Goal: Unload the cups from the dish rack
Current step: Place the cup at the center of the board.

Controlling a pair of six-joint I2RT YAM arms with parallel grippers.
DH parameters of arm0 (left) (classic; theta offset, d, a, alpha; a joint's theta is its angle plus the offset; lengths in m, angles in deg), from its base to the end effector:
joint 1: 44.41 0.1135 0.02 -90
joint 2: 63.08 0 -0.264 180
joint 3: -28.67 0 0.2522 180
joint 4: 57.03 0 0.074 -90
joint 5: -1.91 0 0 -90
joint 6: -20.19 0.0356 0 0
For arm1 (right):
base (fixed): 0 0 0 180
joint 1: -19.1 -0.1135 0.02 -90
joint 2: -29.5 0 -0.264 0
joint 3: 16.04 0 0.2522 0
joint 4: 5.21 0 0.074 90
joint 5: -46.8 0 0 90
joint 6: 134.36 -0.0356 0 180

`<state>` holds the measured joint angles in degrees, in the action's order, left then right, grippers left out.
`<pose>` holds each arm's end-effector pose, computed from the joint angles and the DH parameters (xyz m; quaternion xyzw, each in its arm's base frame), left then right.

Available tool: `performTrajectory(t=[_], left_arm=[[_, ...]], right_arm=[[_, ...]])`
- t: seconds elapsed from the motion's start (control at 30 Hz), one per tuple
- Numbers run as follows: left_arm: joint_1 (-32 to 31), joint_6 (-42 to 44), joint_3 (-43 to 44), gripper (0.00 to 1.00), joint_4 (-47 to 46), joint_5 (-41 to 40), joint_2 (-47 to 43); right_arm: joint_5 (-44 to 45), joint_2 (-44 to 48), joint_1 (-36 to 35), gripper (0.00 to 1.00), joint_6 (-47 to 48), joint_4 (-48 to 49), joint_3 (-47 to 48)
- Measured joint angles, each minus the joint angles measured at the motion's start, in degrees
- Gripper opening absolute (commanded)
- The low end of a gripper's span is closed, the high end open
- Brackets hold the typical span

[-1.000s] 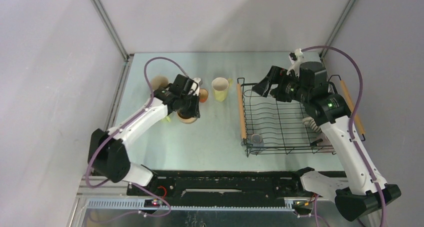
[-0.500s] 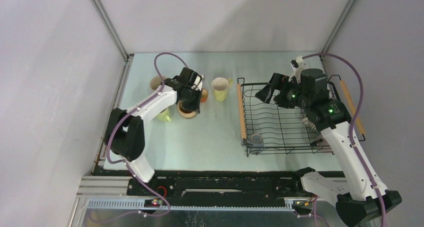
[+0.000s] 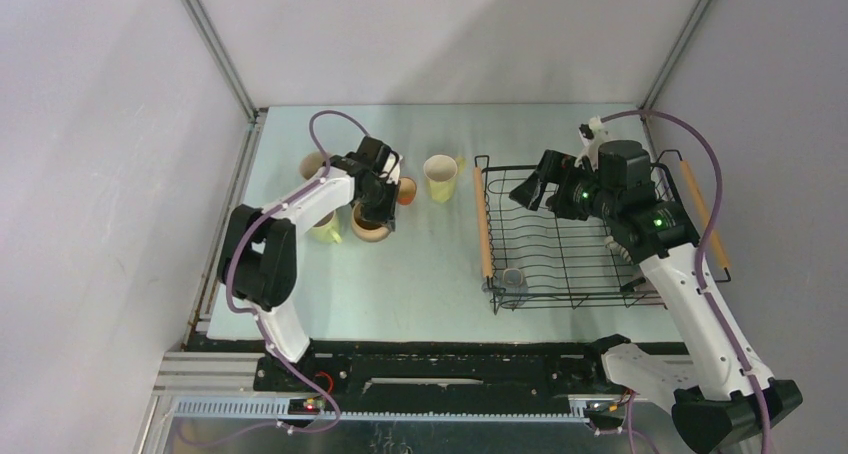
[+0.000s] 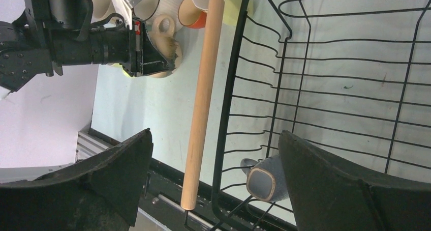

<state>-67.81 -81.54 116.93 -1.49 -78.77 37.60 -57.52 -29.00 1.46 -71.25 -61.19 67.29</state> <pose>0.3246 -0.1467 0.2175 0.1149 0.9717 -0.1335 0.1576 0.1915 0.0701 0.3884 0.0086 0.8663 0.2852 0.4100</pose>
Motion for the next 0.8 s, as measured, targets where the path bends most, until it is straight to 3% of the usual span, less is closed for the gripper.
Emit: performTrajectory(t=[0.3,0.8], left_arm=[[0.8,0.3,0.4,0.03,0.1,1.4,2.2],[1.3,0.8,2.1,0.43,0.6,1.0,2.9]], right_arm=[[-0.7,0.0,0.0,0.99,0.0,0.0,-0.9],[-1.0,-0.6,0.0,0.99,-0.1,0.0,-0.9]])
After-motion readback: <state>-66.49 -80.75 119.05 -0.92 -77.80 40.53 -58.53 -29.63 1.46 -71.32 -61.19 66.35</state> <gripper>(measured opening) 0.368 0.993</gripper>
